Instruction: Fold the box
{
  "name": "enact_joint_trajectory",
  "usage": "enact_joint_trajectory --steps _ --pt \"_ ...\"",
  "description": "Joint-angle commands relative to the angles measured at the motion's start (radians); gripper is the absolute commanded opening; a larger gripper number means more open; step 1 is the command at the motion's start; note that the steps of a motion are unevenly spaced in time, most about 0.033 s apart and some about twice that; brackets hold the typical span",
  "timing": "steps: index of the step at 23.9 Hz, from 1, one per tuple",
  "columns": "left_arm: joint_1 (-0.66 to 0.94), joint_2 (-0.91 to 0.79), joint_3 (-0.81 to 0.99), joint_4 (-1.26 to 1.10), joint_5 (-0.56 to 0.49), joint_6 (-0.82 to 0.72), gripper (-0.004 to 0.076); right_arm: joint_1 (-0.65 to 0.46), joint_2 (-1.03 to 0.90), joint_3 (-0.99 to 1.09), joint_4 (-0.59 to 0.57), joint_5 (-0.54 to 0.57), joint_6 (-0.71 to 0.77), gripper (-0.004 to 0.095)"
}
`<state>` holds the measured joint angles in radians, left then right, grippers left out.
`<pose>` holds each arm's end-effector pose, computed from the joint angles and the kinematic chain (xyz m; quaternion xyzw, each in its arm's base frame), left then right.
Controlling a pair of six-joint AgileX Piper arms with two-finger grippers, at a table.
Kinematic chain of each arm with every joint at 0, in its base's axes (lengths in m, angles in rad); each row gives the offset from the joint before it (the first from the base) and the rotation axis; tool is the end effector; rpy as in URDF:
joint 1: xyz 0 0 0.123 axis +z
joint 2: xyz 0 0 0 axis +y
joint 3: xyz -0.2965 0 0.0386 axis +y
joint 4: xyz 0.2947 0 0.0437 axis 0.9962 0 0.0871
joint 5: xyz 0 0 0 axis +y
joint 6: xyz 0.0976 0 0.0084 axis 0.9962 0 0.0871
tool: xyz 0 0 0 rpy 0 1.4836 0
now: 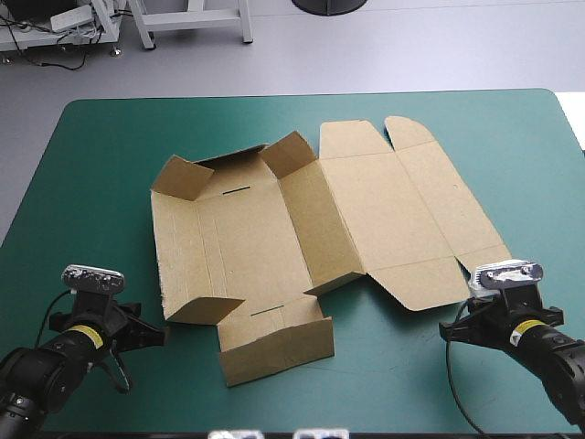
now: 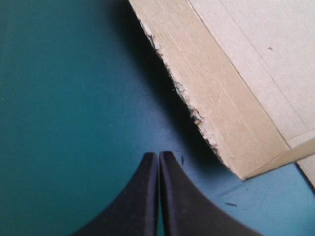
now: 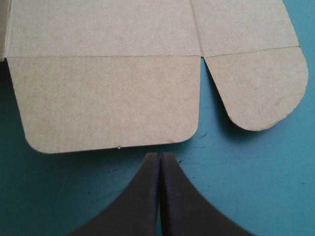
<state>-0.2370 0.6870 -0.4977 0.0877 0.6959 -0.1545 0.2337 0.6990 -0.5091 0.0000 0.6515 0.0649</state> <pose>0.1580 -0.0325 0.2584 0.0587 0.9237 -0.0353 0.3768 0.1623 0.0386 0.2634 -0.0774 0.9145 0.0591 0.3926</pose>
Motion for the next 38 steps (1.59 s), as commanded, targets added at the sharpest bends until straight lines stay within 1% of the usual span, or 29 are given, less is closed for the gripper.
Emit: enact_joint_trajectory --steps 1,5,7,9,14,16,17,18,20,21,22,23,25,26,27,29,34,38 --pt "-0.006 -0.002 -0.054 -0.003 -0.035 -0.009 -0.0006 -0.003 -0.001 -0.09 0.009 0.032 -0.027 -0.0024" --pt "-0.006 -0.002 -0.089 -0.002 -0.037 -0.009 -0.0006 -0.003 -0.001 -0.113 0.009 0.032 -0.027 -0.0024" --pt "-0.006 -0.002 -0.092 0.002 -0.071 -0.009 -0.0006 -0.003 -0.001 -0.113 0.009 0.032 -0.027 -0.0024" --pt "-0.006 -0.002 -0.092 0.002 -0.078 -0.009 -0.0006 -0.003 -0.001 -0.113 0.009 0.03 -0.027 -0.0024" --pt "-0.006 -0.002 -0.092 0.002 -0.078 -0.009 -0.0006 -0.003 -0.001 -0.113 0.029 0.022 -0.038 -0.0024" --pt "-0.006 -0.002 -0.092 0.0 -0.066 -0.009 -0.0005 -0.003 -0.001 -0.113 0.031 0.019 -0.038 -0.0024" --pt "-0.006 -0.002 -0.096 -0.025 -0.042 -0.011 0.0001 -0.003 -0.001 -0.113 0.031 0.019 -0.038 -0.0024" --pt "-0.006 -0.002 -0.098 -0.049 -0.032 -0.011 0.0018 -0.003 -0.001 -0.113 0.031 0.021 -0.038 -0.0024" --pt "-0.006 -0.002 -0.111 -0.101 -0.013 -0.011 0.0118 -0.003 -0.001 -0.113 0.031 0.023 -0.038 -0.0024" --pt "-0.006 -0.002 -0.125 -0.115 0.005 -0.011 0.0228 -0.003 -0.001 -0.113 0.031 0.023 -0.038 -0.0024" --pt "-0.006 -0.002 -0.131 -0.123 0.014 -0.011 0.028 -0.003 -0.001 -0.113 0.031 0.023 -0.038 -0.0025" --pt "-0.006 -0.002 -0.147 -0.135 0.029 -0.011 0.0421 -0.003 -0.001 -0.113 0.031 0.023 -0.038 -0.0025" --pt "-0.006 -0.002 -0.166 -0.158 0.053 -0.02 0.0529 -0.003 -0.001 -0.113 0.031 0.023 -0.038 -0.0025" --pt "-0.006 -0.001 -0.176 -0.163 0.076 -0.041 0.0564 -0.003 -0.001 -0.113 0.031 0.023 -0.038 -0.0025" --pt "-0.006 0.007 -0.188 -0.164 0.109 -0.076 0.0564 -0.003 -0.001 -0.113 0.031 0.023 -0.038 -0.0024" --pt "-0.006 0.023 -0.197 -0.181 0.134 -0.088 0.0548 -0.003 -0.001 -0.113 0.031 0.021 -0.038 -0.0024" --pt "-0.006 0.077 -0.229 -0.26 0.127 -0.088 0.0539 -0.003 -0.001 -0.113 0.031 0.023 -0.042 -0.0025" --pt "-0.006 0.132 -0.265 -0.269 0.125 -0.088 0.0539 -0.003 -0.001 -0.113 0.031 0.023 -0.042 -0.0024"
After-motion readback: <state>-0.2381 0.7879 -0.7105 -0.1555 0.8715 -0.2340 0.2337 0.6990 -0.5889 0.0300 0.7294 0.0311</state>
